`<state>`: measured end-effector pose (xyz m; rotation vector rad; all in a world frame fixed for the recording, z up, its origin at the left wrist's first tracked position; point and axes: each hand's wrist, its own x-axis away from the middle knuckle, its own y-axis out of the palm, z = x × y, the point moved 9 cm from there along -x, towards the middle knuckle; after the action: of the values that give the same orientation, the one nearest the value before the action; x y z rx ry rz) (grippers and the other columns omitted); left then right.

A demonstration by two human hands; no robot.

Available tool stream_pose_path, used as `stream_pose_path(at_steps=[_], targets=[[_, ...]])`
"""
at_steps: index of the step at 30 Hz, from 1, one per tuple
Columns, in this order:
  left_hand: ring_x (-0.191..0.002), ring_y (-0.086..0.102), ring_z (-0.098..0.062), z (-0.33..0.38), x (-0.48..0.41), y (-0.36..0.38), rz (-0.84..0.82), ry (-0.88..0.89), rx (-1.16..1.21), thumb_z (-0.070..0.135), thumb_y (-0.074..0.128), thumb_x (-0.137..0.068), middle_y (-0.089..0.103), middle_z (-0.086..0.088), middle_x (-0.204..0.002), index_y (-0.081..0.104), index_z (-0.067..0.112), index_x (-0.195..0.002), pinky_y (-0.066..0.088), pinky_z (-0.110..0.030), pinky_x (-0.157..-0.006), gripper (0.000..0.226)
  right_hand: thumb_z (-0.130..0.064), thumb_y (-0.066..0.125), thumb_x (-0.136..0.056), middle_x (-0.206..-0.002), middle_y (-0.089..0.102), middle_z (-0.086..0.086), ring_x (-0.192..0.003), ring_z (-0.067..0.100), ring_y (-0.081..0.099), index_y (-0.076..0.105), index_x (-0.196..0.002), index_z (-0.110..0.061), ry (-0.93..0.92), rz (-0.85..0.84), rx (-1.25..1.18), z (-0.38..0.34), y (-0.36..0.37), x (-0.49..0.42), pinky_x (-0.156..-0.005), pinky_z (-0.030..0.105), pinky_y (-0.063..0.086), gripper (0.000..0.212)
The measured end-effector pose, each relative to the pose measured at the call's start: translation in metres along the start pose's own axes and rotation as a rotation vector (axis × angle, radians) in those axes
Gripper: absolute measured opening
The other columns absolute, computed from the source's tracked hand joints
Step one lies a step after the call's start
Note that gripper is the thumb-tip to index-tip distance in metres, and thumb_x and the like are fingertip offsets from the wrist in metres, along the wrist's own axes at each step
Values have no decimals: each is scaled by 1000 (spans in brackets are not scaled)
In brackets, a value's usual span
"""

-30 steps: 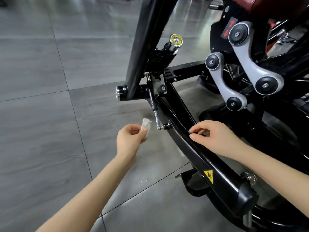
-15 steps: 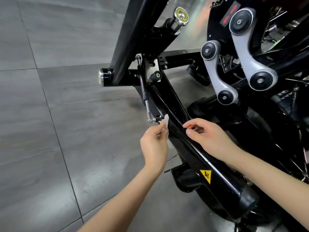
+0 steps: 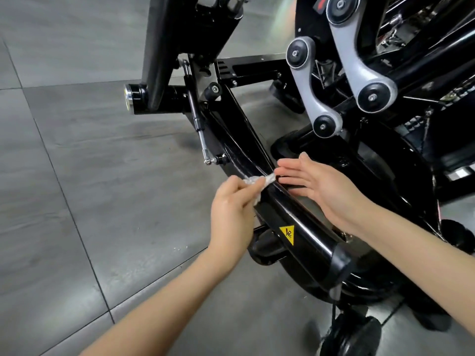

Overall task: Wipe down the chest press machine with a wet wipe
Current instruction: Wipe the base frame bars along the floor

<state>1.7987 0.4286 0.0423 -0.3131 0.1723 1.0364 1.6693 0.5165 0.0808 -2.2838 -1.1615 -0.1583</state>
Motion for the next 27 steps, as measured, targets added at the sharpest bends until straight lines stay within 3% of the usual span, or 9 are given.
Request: stream_pose_path(at_steps=[2,4,7,12,15,19,23,25,27], targets=[[-67,42,8,16,6,0,-44,27,59,19,57,-91,32,15,-67,67,0,-76,30,-2,-61,27,-43,29,-100,-118,65,-3,-112,10,60,60,-111,-28,24,25,-30,7,-9,7,-100,34,46,36],[-70,41,3,51,28,1,-121,195,88,28,54,-92,35,13,-70,73,8,-91,31,-3,-65,27,-42,27,-101,-120,64,-2,-114,10,59,59,-113,-26,16,35,-43,8,-14,15,-102,35,44,38],[-73,43,-13,76,50,11,-214,440,-43,14,51,-89,50,1,-76,73,12,-103,32,-12,-68,26,-45,23,-101,-120,64,-7,-113,4,58,59,-114,-31,-73,60,54,-5,-23,31,-102,31,42,40],[-75,50,-26,44,-5,10,-194,286,-211,5,49,-83,47,-1,-73,74,12,-100,38,-22,-67,31,-43,25,-101,-114,68,-8,-109,3,60,63,-113,-27,-123,186,48,-8,-62,65,-102,34,43,43],[-74,43,-16,64,23,12,-242,397,-144,4,52,-85,39,9,-76,71,15,-105,34,-13,-68,30,-42,25,-101,-112,69,-7,-108,4,61,64,-114,-23,-102,234,24,7,-78,84,-102,35,43,45],[-70,38,-11,95,89,16,-279,571,-31,13,50,-91,36,8,-81,56,16,-115,33,-11,-68,25,-39,27,-102,-110,70,-7,-107,5,62,65,-111,-23,-45,247,-12,30,-75,95,-103,38,43,43],[-71,41,-11,101,108,23,-292,696,-44,-4,61,-84,40,10,-85,58,16,-115,33,-11,-72,37,-40,26,-101,-111,69,-7,-109,3,60,64,-114,-23,-54,204,-14,39,-62,101,-104,36,42,44],[-71,44,-6,97,101,21,-290,654,-42,-6,60,-83,42,16,-84,62,23,-108,36,-12,-68,38,-40,26,-101,-112,69,-7,-109,3,60,64,-114,-22,-69,212,-29,39,-62,104,-104,35,42,44],[-69,42,7,82,78,15,-234,477,-37,-2,62,-84,43,22,-77,69,30,-97,31,-4,-67,36,-39,26,-102,-112,69,-6,-109,3,60,64,-113,-22,-73,223,-45,39,-65,106,-104,35,42,43]])
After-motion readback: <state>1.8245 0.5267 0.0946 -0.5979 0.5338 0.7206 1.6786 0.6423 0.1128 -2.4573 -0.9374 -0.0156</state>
